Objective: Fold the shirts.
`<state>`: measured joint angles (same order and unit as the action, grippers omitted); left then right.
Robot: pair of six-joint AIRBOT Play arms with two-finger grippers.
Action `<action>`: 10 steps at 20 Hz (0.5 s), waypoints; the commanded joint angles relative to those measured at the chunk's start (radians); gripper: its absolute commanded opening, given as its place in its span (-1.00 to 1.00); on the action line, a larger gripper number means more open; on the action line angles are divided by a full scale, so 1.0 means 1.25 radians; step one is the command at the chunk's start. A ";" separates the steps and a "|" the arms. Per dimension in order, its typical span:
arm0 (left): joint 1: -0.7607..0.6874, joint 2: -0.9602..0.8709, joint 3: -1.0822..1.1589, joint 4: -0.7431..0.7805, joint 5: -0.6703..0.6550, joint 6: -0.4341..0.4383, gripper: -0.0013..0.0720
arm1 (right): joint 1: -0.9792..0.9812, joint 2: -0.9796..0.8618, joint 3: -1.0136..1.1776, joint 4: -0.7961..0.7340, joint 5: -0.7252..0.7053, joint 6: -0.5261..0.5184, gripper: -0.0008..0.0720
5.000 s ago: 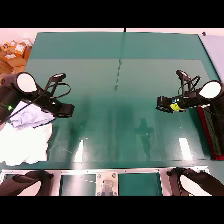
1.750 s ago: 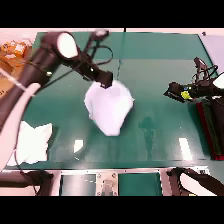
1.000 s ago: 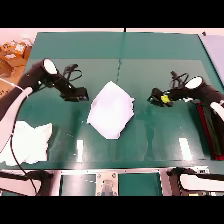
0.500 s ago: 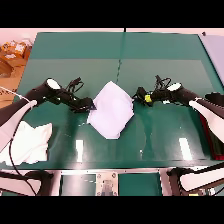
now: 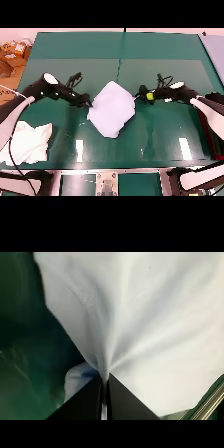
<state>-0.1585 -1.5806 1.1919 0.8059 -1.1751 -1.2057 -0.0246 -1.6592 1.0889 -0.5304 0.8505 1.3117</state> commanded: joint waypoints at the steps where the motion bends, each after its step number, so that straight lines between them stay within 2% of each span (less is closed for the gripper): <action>1: 0.037 0.040 0.096 0.204 -0.075 -0.089 -0.89 | -0.102 0.070 0.024 -0.029 0.061 -0.011 -0.94; 4: 0.103 0.125 0.121 0.282 -0.073 -0.125 -0.89 | -0.223 0.194 0.024 -0.087 0.100 0.015 -0.95; 10: 0.144 0.349 0.159 0.229 -0.050 -0.132 -0.89 | -0.346 0.424 0.073 -0.088 0.146 0.042 -0.94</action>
<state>0.0013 -1.2690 1.3510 1.0882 -1.2503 -1.3499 -0.3882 -1.2564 1.1423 -0.6292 1.0031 1.3357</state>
